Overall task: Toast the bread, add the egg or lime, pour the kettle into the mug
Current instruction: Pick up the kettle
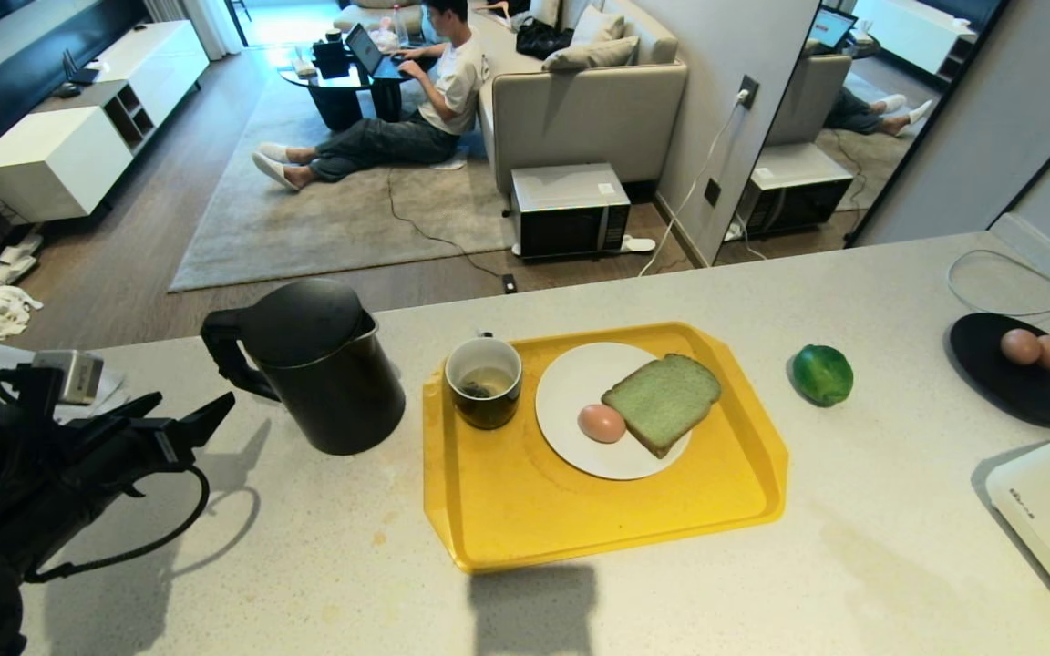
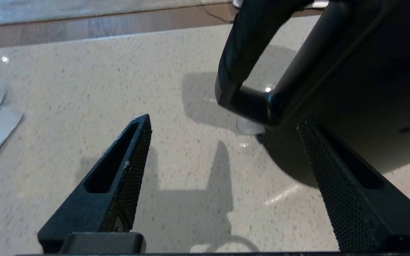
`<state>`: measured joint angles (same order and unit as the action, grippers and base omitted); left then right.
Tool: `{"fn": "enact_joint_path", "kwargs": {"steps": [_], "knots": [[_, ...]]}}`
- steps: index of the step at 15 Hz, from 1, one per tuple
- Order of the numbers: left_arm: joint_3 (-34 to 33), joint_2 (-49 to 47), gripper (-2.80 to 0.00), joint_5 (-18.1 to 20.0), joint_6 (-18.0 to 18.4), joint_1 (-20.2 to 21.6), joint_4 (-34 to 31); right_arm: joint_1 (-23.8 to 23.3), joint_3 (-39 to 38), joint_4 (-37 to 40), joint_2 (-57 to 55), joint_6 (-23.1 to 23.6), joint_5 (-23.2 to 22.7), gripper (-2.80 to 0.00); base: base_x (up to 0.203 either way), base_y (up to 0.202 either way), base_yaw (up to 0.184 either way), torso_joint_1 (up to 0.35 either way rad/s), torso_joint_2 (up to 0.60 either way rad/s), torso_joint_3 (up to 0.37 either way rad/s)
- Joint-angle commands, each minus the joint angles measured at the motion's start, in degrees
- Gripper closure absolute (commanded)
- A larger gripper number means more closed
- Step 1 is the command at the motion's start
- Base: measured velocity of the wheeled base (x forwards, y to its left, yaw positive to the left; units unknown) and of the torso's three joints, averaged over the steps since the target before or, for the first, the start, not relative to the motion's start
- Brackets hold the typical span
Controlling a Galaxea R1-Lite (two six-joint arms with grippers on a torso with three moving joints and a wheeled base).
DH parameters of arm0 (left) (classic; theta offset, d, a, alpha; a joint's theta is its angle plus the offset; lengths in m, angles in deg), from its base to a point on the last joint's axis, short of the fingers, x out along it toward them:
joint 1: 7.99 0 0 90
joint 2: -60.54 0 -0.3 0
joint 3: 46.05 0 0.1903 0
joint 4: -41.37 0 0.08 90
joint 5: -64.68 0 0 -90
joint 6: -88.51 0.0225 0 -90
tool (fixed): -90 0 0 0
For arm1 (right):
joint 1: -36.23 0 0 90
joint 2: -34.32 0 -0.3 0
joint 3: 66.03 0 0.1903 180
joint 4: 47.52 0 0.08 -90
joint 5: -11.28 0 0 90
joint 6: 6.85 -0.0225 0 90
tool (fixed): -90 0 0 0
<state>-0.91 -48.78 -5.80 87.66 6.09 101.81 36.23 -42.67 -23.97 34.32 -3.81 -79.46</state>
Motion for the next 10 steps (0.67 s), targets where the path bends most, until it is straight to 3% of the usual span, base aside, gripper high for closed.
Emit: {"fn": "enact_joint_path", "kwargs": {"steps": [1, 4, 10], "knots": [[3.4, -1.9, -2.80, 0.7, 0.1, -0.2, 0.3, 0.0, -0.1, 0.0, -0.1, 0.0, 0.0, 0.00, 0.000, 0.000, 0.000, 0.000, 0.00, 0.000], [6.3, -2.8, -2.80, 3.8, 0.2, -1.2, -1.6, 0.0, -0.1, 0.0, -0.1, 0.0, 0.0, 0.00, 0.000, 0.000, 0.000, 0.000, 0.00, 0.000], [10.0, -5.4, -2.80, 4.9, 0.2, -1.9, -2.1, 0.0, -0.1, 0.0, -0.1, 0.0, 0.0, 0.00, 0.000, 0.000, 0.000, 0.000, 0.00, 0.000]]}}
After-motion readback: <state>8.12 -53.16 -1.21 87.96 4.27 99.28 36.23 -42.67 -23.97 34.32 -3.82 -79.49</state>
